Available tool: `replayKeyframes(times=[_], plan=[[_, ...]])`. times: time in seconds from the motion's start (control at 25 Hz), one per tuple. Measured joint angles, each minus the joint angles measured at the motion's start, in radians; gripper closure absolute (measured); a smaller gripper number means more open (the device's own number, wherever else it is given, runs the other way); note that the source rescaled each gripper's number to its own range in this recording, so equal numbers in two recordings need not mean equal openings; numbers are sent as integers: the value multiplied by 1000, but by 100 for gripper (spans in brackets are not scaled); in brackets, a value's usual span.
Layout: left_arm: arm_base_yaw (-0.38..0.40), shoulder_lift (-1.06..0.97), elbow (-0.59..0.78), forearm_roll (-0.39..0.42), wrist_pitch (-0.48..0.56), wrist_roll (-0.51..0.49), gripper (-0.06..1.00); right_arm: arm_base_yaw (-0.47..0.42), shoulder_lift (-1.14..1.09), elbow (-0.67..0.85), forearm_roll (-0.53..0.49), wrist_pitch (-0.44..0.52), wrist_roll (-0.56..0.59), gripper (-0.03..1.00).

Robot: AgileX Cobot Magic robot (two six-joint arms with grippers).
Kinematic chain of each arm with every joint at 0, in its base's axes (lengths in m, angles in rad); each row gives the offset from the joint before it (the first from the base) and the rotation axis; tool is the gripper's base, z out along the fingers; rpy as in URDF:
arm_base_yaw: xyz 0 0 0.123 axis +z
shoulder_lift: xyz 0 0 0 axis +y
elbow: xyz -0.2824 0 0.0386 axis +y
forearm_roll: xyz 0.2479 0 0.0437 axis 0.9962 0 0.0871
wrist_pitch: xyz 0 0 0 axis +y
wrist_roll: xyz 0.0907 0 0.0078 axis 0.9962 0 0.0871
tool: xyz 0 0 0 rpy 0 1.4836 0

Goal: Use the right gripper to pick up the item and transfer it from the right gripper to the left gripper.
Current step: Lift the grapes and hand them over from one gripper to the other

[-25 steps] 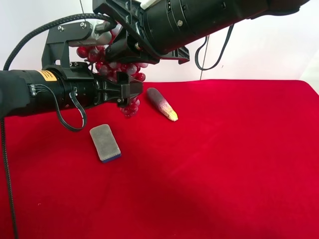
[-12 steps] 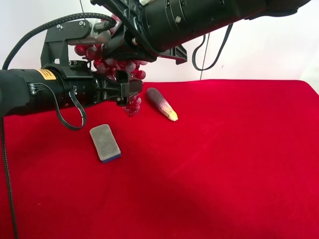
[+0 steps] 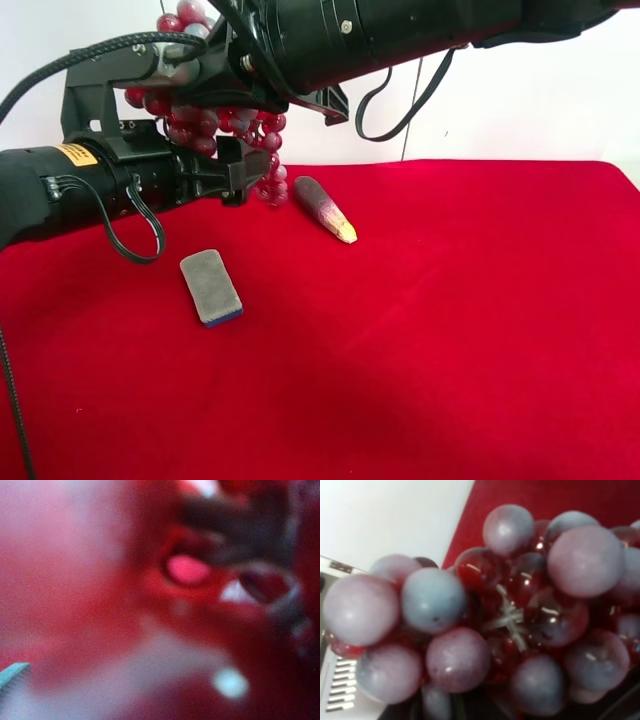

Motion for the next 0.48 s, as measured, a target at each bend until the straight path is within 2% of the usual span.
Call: replayKeyframes(times=[0.2,0.48], plan=[[0,-1,2,0,-26,-25,-6,-1,3,0,84,3,-91,96],[4,-1,2,80,-15,-136,-6,0,4,0,88,-22,-120,97]])
